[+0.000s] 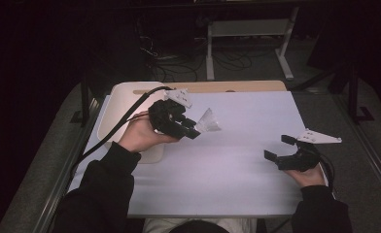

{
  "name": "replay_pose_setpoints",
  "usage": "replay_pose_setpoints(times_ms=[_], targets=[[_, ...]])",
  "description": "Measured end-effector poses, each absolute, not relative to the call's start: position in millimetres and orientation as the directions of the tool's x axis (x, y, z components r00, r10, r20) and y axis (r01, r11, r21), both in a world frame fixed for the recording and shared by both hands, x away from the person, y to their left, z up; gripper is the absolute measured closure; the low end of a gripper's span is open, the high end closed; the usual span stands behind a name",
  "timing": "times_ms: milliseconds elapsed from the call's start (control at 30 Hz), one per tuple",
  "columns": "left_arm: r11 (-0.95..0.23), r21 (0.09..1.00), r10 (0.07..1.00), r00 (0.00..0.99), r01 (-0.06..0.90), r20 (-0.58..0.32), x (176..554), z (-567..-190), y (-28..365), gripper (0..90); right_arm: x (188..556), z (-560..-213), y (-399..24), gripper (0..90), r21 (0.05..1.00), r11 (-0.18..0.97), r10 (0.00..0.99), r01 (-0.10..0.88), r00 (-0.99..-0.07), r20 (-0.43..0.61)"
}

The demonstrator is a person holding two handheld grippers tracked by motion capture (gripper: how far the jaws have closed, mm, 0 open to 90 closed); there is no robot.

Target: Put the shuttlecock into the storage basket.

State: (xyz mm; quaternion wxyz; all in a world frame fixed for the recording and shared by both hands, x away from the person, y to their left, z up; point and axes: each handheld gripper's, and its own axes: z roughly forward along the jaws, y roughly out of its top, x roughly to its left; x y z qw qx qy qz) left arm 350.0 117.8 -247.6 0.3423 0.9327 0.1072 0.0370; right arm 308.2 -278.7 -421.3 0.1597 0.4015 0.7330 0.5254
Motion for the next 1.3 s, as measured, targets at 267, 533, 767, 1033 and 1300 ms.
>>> replay_pose_setpoints(times_ms=[267, 533, 767, 1033, 1300], targets=[[-0.729, 0.657, 0.249, 0.968, 0.192, -0.007, 352.2, -244.2, 128.1, 65.3, 308.2, -421.5, -278.5, 0.0, 0.897, 0.126, 0.756, 0.424, -0.626, 0.19], [-0.717, 0.665, 0.277, 0.961, 0.209, -0.003, 354.5, -238.7, 141.0, 65.3, 308.2, -421.6, -278.4, 0.0, 0.896, 0.126, 0.756, 0.425, -0.626, 0.191], [-0.71, 0.667, 0.295, 0.955, 0.226, -0.009, 357.5, -239.6, 151.0, 65.3, 308.2, -421.6, -278.3, 0.0, 0.896, 0.127, 0.756, 0.426, -0.626, 0.19], [-0.702, 0.67, 0.32, 0.948, 0.242, -0.007, 359.3, -237.9, 160.4, 65.3, 308.1, -421.6, -278.1, 0.0, 0.895, 0.129, 0.757, 0.427, -0.626, 0.189], [-0.691, 0.675, 0.346, 0.938, 0.259, -0.005, 360.4, -235.1, 172.8, 65.3, 308.3, -421.9, -278.2, 0.0, 0.895, 0.131, 0.757, 0.427, -0.626, 0.188]])
